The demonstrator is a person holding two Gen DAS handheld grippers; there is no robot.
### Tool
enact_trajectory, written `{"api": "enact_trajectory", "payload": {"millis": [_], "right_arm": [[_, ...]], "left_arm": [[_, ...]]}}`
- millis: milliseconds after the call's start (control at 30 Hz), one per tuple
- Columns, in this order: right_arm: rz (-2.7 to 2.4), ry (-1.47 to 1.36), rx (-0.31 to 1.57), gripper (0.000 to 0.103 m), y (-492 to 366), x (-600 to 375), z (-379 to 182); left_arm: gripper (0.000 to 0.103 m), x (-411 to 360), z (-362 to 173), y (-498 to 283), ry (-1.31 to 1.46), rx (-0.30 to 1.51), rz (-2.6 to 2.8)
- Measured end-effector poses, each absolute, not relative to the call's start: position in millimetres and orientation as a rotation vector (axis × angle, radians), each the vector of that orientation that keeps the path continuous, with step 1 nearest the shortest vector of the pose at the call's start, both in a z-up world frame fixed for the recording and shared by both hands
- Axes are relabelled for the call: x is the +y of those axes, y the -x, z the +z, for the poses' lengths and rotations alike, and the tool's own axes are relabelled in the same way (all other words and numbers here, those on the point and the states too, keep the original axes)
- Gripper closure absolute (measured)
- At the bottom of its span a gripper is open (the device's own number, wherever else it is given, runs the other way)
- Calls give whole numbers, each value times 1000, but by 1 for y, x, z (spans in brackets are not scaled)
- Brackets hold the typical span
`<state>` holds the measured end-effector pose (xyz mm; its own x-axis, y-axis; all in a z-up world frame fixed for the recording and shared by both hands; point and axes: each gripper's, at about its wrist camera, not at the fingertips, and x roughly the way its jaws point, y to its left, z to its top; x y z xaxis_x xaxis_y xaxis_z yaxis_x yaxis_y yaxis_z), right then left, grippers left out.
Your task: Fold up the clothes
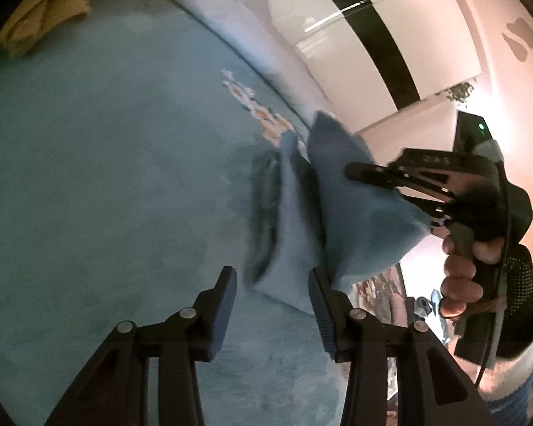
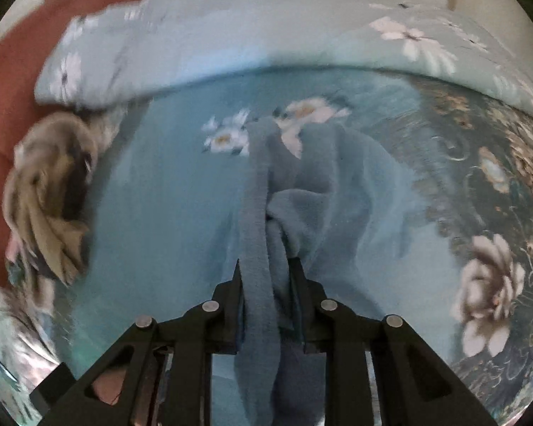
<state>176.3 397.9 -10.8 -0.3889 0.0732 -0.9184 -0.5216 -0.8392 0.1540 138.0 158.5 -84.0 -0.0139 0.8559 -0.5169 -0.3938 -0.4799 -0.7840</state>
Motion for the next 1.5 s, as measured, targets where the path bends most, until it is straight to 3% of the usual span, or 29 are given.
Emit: {"api": "enact_trajectory", "payload": {"millis": [100,267,433,533,767,833,867,900,967,1000,1200,1367,1500], "right_arm": [[2268,1527,615,71,-166,384,-24],[2404,1551,874,65,-179,384,-17],[2476,1435,864,59,-217,403,6],[2454,1393,893,58,-248,424,1],[2394,1395,985,58,-306,464,-33],[2390,1397,994,58,-314,470,-41],[2388,1398,998,58,-318,473,-45],[2386,1401,1005,58,-321,477,-49],[2380,1409,1018,58,-328,484,-57],[2379,1412,1022,58,-331,487,-59],[2362,1370,1062,58,-346,512,-66],[2397,1348,1077,58,-338,517,-69],[2428,1331,1088,58,-332,521,-71]], "left_arm": [[57,151,-87,-136,1311,-561,1669],[56,148,-83,-136,1291,-584,1651],[44,160,-66,-142,1230,-610,1588],[40,180,-49,-153,1189,-536,1582],[40,248,-40,-155,1217,-304,1663],[42,258,-41,-157,1220,-284,1671],[51,262,-41,-157,1219,-280,1680],[71,266,-42,-156,1218,-276,1689],[88,275,-42,-156,1216,-268,1706],[91,277,-41,-157,1210,-277,1703],[93,254,-47,-144,1138,-640,1366],[93,231,-116,-113,1390,-738,1436],[89,218,-124,-110,1401,-729,1471]]}}
